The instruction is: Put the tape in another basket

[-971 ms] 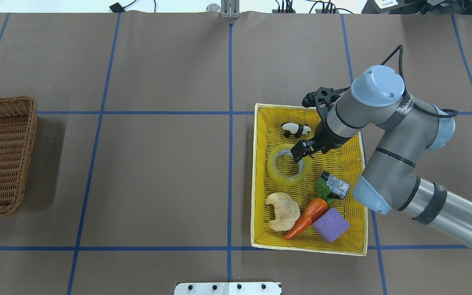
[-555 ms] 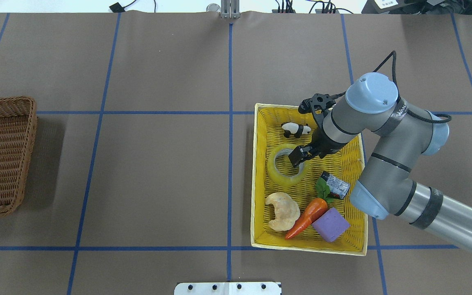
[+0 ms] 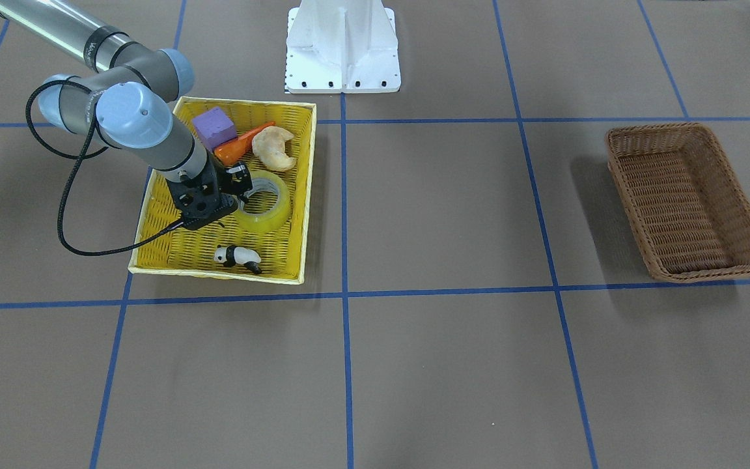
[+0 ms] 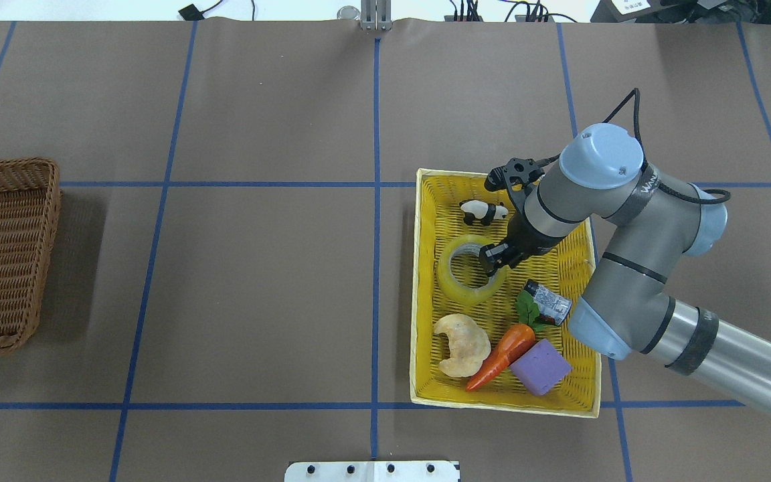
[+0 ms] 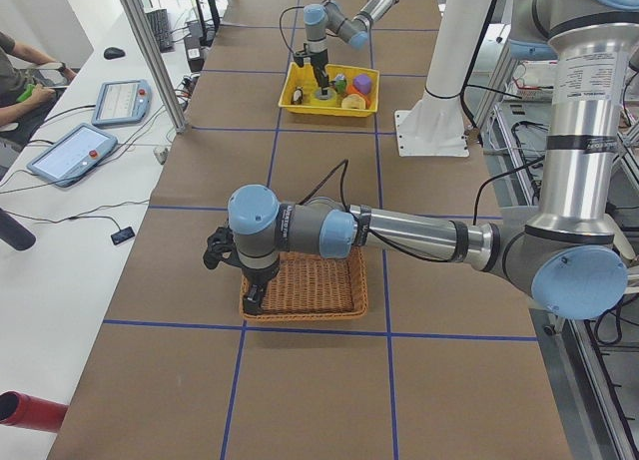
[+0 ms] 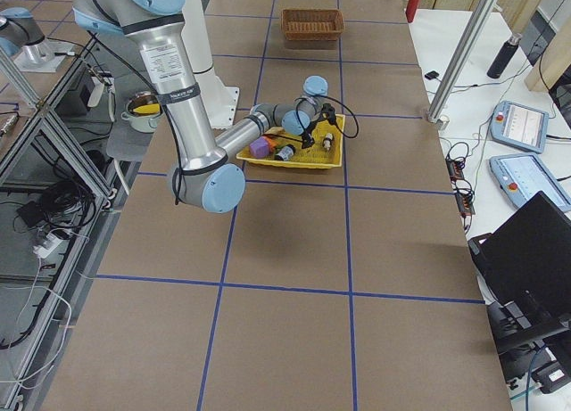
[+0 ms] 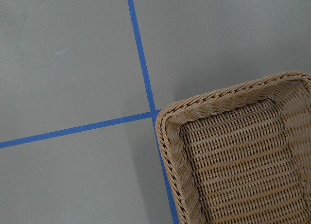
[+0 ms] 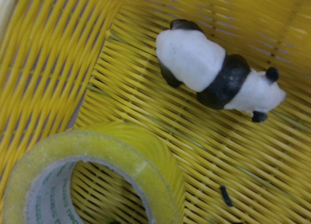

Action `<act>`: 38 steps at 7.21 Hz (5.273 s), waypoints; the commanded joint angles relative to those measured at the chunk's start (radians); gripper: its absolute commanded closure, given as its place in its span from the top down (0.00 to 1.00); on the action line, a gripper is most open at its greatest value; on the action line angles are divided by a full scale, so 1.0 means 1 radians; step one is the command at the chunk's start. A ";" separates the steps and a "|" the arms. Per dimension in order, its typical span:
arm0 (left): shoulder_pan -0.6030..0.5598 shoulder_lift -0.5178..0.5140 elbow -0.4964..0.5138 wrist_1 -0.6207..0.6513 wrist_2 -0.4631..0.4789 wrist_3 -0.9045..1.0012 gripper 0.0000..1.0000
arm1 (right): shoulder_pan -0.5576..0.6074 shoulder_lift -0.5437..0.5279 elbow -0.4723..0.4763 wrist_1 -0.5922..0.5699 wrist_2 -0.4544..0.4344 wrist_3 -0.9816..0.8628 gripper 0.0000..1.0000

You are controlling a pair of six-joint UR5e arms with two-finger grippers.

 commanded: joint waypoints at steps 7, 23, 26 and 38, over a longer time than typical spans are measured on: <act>-0.001 0.001 -0.012 0.000 -0.230 -0.003 0.99 | 0.190 0.052 0.032 0.025 0.355 0.226 0.00; 0.542 -0.289 0.006 -1.106 -0.075 -1.509 0.99 | -0.097 0.087 -0.074 1.193 -0.179 0.979 0.00; 0.641 -0.351 0.053 -1.451 0.012 -2.038 0.99 | -0.102 0.107 -0.118 1.303 -0.258 1.075 0.00; 0.832 -0.451 0.050 -1.851 0.261 -2.385 0.91 | -0.195 0.167 -0.179 1.493 -0.359 1.257 0.00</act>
